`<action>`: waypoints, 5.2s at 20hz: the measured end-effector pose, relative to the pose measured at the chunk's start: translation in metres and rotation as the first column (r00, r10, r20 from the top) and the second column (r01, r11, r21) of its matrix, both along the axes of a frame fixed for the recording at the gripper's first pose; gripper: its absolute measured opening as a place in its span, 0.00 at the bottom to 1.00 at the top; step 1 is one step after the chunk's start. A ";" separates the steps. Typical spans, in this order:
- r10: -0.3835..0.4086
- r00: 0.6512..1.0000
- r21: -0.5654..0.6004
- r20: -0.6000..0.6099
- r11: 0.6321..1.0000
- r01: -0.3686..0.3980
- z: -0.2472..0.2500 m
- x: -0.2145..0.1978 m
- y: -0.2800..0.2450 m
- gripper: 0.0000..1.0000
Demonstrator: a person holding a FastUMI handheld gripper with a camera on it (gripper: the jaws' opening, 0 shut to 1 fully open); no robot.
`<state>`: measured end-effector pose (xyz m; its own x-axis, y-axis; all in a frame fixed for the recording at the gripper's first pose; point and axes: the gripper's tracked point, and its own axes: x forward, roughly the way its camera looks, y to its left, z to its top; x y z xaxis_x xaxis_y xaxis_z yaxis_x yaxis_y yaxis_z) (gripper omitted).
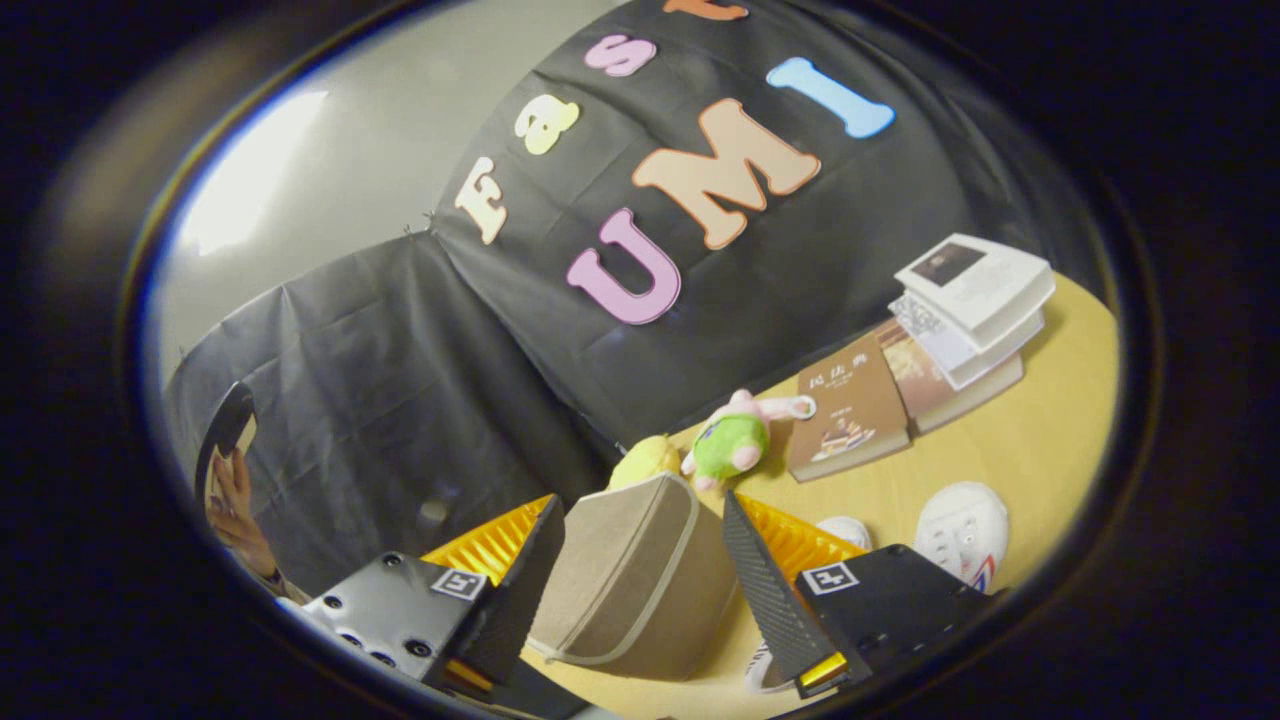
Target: Open the storage box then place both shoes into the box .Put the left shoe in first, then the right shoe, with the right side of both shoes facing outward in a uniform manner.
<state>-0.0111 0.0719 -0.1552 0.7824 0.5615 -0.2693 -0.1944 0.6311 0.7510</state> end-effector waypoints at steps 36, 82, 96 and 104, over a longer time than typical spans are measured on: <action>0.404 0.845 0.668 -0.349 0.740 -0.078 -0.063 -0.042 0.091 1.00; 0.475 0.852 0.258 -0.221 0.871 -0.418 0.073 -0.022 0.224 0.03; 0.602 0.776 0.222 -0.189 0.796 -0.563 0.075 -0.030 0.365 0.05; 0.657 0.741 0.099 -0.142 0.754 -0.649 0.049 -0.033 0.402 0.43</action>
